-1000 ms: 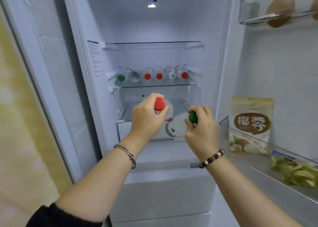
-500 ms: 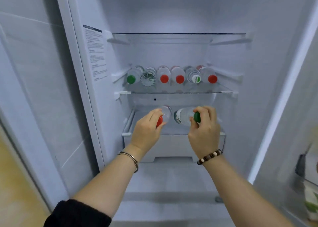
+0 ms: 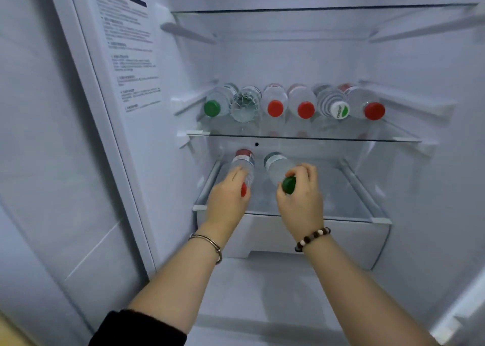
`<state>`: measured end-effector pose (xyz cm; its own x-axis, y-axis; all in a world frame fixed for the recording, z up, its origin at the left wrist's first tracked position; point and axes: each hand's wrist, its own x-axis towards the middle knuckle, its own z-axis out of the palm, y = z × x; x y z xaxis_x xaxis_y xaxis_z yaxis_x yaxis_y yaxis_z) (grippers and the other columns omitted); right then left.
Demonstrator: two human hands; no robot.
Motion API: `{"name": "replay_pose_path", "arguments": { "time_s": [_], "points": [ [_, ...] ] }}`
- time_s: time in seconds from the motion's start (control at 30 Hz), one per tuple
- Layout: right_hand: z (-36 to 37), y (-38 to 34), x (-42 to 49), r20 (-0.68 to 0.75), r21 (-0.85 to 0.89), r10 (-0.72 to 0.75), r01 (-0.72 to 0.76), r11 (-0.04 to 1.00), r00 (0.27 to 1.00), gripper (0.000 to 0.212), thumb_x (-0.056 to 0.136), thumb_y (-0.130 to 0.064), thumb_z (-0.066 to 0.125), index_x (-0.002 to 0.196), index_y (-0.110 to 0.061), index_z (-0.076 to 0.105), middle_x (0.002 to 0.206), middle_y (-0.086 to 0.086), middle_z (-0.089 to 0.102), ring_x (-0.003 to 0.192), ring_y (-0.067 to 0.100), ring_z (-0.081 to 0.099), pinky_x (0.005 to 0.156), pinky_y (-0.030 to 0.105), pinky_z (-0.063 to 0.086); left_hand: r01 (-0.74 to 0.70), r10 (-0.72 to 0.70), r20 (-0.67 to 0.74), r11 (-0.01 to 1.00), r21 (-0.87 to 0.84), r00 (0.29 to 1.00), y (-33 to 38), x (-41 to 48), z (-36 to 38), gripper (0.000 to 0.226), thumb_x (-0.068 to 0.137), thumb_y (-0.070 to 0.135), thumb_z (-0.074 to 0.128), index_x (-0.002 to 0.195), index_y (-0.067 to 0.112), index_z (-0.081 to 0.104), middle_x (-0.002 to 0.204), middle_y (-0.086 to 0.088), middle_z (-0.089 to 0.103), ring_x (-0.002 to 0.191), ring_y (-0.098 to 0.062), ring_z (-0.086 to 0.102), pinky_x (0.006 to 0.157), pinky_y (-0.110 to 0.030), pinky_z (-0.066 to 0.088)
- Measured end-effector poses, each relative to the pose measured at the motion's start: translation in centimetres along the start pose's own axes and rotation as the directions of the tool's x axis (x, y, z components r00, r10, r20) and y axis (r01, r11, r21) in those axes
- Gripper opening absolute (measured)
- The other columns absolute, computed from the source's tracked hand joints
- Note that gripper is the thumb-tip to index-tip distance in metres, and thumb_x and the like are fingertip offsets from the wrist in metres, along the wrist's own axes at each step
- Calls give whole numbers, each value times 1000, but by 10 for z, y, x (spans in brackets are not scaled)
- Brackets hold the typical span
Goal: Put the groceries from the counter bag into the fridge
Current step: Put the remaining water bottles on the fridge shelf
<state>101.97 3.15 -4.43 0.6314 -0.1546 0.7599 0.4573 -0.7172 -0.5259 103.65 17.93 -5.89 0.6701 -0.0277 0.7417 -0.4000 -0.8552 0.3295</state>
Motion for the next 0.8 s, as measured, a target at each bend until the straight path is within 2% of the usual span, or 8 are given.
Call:
{"name": "replay_pose_path", "arguments": {
  "time_s": [0.07,0.13,0.27,0.33,0.5,0.63,0.8],
  "points": [
    [13,2,7,87,-14,144,-143,990,986,26,76,-4,65,86,-11,42,108,5,47,71,19,45,57,24,33,157,-159,81,987,26,984,-7,7,4,47,79,8,67,126,10,57,138,-9,52,101,-35,63,84,-38,52],
    [26,7,11,170,-46,247,-243,969,954,26,77,-6,61,85,-13,37,101,4,48,70,23,46,50,25,28,256,-273,170,960,113,947,-15,14,6,54,85,15,60,138,17,46,150,-3,37,113,-33,57,92,-37,48],
    [42,12,18,301,-129,386,-363,923,872,23,80,-11,58,91,-16,38,98,9,57,72,26,49,59,26,34,263,-321,232,932,249,918,-26,28,8,55,88,23,54,141,21,39,154,-1,28,113,-31,56,88,-37,46],
    [47,10,24,338,-174,391,-351,920,856,26,81,-12,57,101,-16,41,103,10,59,77,29,55,61,27,38,268,-342,234,916,299,910,-30,33,11,53,89,26,52,140,22,38,153,0,30,112,-32,56,87,-36,45],
    [65,0,34,383,-207,322,-260,943,866,53,80,-12,56,130,-15,39,125,12,54,97,36,60,72,32,45,320,-381,176,900,296,908,-39,43,15,47,87,28,55,132,19,46,140,-4,47,102,-36,59,79,-38,48],
    [78,-8,40,431,-175,271,-215,961,861,62,83,-17,58,139,-15,33,131,12,48,102,33,59,76,32,46,335,-383,164,906,260,909,-46,48,22,49,87,26,55,135,18,45,144,-4,43,104,-34,60,79,-37,48],
    [85,-7,45,456,-112,247,-220,969,855,66,82,-27,66,140,-11,38,142,8,42,120,25,51,89,28,43,337,-357,133,929,153,925,-53,45,29,50,87,23,57,135,13,48,145,-5,43,109,-31,58,82,-37,48]
  ]
}}
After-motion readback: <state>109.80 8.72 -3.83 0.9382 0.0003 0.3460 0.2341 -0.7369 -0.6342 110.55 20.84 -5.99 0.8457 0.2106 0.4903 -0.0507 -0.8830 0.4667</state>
